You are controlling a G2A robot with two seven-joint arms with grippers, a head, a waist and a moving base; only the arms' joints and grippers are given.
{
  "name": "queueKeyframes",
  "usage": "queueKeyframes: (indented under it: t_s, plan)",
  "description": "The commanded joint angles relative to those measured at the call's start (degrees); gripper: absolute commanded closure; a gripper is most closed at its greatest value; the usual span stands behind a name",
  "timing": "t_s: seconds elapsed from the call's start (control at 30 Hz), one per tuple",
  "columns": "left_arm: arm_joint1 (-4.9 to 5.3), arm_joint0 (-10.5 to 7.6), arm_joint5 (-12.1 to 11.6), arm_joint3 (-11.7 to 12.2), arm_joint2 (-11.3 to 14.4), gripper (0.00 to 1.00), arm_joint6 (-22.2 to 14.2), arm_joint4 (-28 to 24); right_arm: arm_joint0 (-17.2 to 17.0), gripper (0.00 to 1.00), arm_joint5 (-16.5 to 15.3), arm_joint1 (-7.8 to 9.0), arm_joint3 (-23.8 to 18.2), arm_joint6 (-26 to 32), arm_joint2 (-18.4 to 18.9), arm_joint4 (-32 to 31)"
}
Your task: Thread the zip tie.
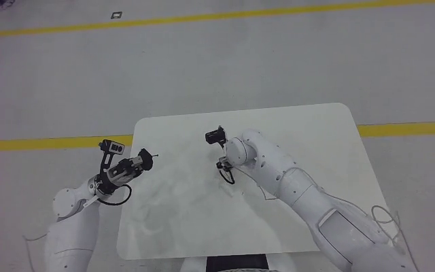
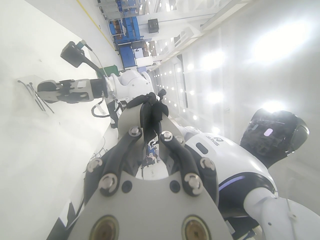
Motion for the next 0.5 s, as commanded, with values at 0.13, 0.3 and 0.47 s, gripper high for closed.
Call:
queueKeyframes:
  t_s: [0.13,0.3,0.47]
  plan:
    - [0.00,0.00,0.00,0.00,0.00,1.00,0.00,0.00,-4.41,1.00,-3.64,2.65,-6.39,0.30,7.43,3.36]
    - [0.00,0.00,0.00,0.00,0.00,1.00,0.00,0.00,-7.88,1.00,-6.18,4.26,-10.88,0.70,12.15,6.31]
    - [0.00,0.00,0.00,0.00,0.00,1.00,0.00,0.00,-10.76,1.00,-9.29,5.29,-13.83,-0.46,16.02,11.61]
